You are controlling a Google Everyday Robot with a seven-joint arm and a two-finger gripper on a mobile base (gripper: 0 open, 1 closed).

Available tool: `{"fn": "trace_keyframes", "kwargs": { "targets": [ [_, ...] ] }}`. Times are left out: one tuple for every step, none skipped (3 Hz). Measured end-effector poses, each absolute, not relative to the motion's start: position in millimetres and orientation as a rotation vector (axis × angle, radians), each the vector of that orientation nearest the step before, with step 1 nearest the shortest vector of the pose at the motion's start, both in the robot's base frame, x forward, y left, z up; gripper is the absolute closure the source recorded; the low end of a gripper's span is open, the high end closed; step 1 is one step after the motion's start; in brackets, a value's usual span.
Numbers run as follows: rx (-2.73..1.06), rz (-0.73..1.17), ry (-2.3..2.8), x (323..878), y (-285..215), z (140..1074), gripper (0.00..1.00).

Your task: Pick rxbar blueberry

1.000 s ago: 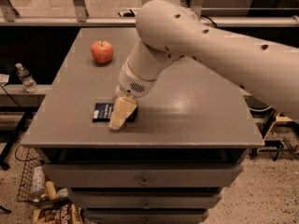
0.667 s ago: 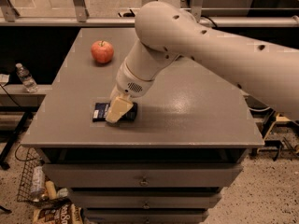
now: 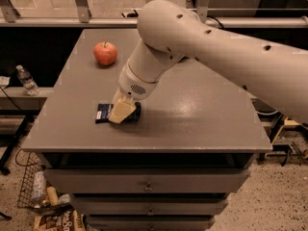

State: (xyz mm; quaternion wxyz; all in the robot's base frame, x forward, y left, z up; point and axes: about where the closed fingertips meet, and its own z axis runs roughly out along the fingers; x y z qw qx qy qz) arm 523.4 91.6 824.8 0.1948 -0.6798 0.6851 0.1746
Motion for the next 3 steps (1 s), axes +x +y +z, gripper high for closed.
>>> {"fn": "trace_keyframes", "kwargs": {
  "targets": [
    [-1.863,0.423,1.863,532,81,851,1.00],
    [-1.821,0.336,1.799,546,63,886,1.00],
    [-1.763,0.339,1.695,558,48,916,1.00]
  ]
}}
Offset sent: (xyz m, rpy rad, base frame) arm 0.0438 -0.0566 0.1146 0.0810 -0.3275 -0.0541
